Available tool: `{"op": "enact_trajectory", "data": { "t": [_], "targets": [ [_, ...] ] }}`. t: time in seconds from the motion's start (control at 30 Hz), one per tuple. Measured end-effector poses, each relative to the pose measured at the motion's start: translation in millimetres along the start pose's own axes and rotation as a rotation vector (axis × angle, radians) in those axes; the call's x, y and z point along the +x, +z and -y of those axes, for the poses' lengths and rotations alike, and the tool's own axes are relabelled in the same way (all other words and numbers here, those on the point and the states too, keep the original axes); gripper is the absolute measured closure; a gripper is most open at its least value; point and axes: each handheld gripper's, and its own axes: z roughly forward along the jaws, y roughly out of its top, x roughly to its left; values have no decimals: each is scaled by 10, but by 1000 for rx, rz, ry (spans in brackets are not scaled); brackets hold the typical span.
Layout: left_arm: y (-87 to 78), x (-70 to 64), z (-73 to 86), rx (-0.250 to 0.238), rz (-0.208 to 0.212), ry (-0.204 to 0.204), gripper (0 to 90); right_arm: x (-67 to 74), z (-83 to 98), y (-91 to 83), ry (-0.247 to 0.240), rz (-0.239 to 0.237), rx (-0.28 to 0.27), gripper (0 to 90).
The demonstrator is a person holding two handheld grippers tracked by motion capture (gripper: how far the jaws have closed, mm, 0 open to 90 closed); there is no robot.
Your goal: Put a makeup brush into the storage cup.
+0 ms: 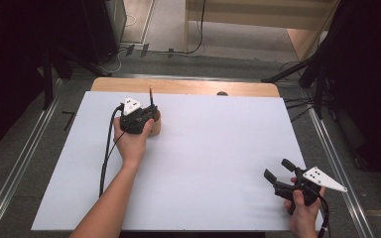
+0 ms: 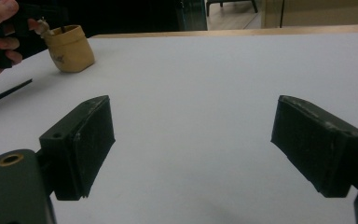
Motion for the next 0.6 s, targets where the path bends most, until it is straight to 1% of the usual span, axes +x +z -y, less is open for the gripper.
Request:
{"op": "enact_trajectory", "data": {
  "t": [0.07,0.2,0.27,0.33,0.4,0.47,0.53,0.6],
  "targets": [
    [-15,3,-5,4,-13,8,840,-2,0,2,-4,5,0,130],
    [-41,-2,-9,19,-16,14,839,7,1,12,-8,4,1,131],
    [-45,-21,-12,30,-19,26,838,5,2,16,-8,3,-1,131],
    [-44,-32,-12,32,-20,21,835,0,3,19,-7,2,-2,131],
    [-40,-29,-12,35,-9,11,821,3,2,19,-9,0,-1,131],
    [-53,-34,-17,37,-4,13,722,8,2,17,-12,-3,-2,131],
    [-92,-46,-32,21,16,12,610,12,1,13,-13,-5,-1,131],
    [-153,-54,-49,7,50,-6,500,14,-3,17,-16,-2,1,131]
  ]
}}
